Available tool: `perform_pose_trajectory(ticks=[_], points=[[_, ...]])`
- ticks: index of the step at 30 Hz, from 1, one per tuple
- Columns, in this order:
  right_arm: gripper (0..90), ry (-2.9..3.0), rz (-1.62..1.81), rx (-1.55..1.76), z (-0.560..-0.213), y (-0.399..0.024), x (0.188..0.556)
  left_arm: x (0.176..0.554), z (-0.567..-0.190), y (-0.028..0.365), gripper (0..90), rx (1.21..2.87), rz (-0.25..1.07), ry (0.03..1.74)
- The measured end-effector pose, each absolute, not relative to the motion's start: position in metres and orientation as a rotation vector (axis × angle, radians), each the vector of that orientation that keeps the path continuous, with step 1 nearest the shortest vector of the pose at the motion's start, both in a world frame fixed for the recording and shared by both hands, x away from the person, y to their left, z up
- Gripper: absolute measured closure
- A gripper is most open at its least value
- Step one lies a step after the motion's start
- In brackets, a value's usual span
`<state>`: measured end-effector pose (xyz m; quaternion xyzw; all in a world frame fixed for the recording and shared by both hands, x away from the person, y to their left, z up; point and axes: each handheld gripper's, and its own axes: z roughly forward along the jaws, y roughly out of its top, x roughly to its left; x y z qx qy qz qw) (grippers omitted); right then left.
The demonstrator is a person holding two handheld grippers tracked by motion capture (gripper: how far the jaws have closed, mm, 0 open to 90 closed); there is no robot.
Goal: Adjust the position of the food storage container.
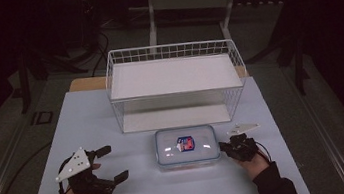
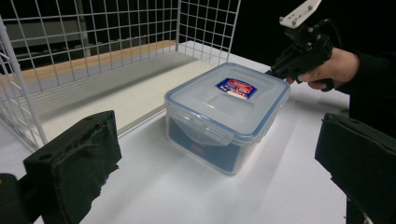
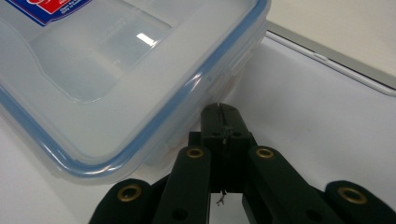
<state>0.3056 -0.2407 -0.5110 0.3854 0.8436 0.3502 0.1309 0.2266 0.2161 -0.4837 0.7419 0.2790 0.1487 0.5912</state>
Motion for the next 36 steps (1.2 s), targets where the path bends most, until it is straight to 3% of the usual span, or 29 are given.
perform_pose_trajectory(ticks=[15, 26, 30, 31, 33, 36], points=[[90.0, 2.49, 1.032, 1.056, -0.511, -0.215, 0.309, 0.226, -0.484, 0.216, 0.0, 1.727, 0.347, 0.647], [81.3, 2.342, 1.109, 1.119, -0.491, -0.242, 0.307, 0.229, -0.483, 0.216, 0.0, 1.708, 0.317, 0.659], [68.8, 2.312, 1.168, 1.099, -0.481, -0.246, 0.3, 0.23, -0.48, 0.215, 0.0, 1.701, 0.31, 0.661], [59.9, 2.303, 1.195, 1.076, -0.478, -0.246, 0.297, 0.23, -0.48, 0.215, 0.0, 1.701, 0.31, 0.661], [52.9, 2.298, 1.211, 1.059, -0.475, -0.245, 0.296, 0.232, -0.474, 0.211, 0.0, 1.715, 0.33, 0.651], [31.5, 2.285, 1.281, 1.036, -0.471, -0.244, 0.292, 0.236, -0.466, 0.208, 0.0, 1.701, 0.309, 0.648]])
